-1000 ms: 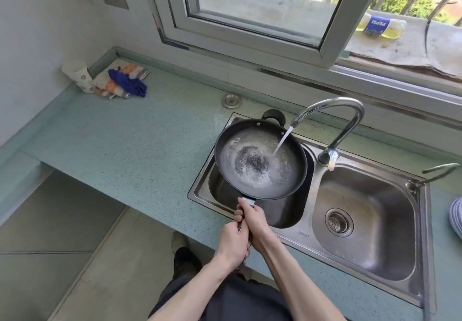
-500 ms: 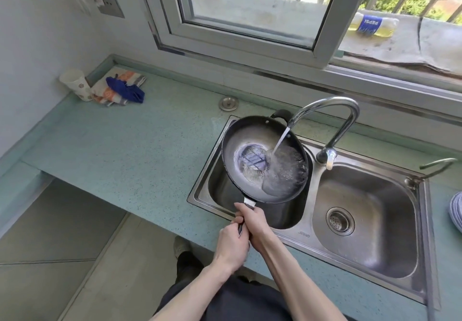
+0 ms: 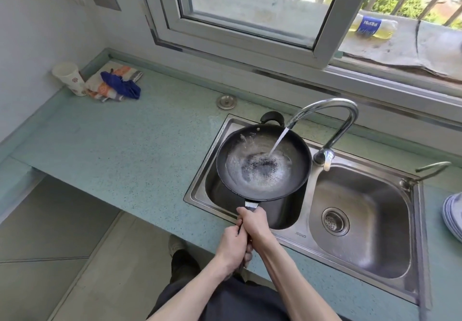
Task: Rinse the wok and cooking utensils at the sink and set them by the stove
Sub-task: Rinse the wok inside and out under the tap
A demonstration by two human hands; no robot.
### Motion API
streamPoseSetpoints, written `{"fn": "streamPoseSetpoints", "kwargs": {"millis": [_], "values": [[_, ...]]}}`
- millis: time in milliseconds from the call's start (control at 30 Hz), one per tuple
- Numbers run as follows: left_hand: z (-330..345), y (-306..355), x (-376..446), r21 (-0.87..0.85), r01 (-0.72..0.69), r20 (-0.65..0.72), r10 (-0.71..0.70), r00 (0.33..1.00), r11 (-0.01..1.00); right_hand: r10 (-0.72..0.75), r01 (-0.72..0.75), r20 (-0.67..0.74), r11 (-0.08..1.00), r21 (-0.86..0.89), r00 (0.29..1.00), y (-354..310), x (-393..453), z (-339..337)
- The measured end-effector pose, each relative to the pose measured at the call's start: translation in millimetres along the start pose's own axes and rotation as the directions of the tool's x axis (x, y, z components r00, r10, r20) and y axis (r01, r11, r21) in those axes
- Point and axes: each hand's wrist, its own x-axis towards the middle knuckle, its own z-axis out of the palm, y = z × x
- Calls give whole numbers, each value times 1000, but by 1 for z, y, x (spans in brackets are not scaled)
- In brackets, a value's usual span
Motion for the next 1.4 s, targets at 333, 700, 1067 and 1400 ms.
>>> {"fn": "streamPoseSetpoints", "kwargs": {"millis": [333,700,1067,1400], "values": [[-3,-3,5,-52,-29,-3,29,1000,998,-86,89,31,986,-140,996,1,9,3],[-5,-6,13,35,-109,-104,112,988,993,-145,130,156,986,107,977,-4,7,9],[-5,11,14,215,-148,-137,180,974,965,-107,55,197,966,253,975,-18,6,3],[9,15,-2,159,-43,-101,60,993,986,58,-114,176,938,328,983,-7,1,-9]]}}
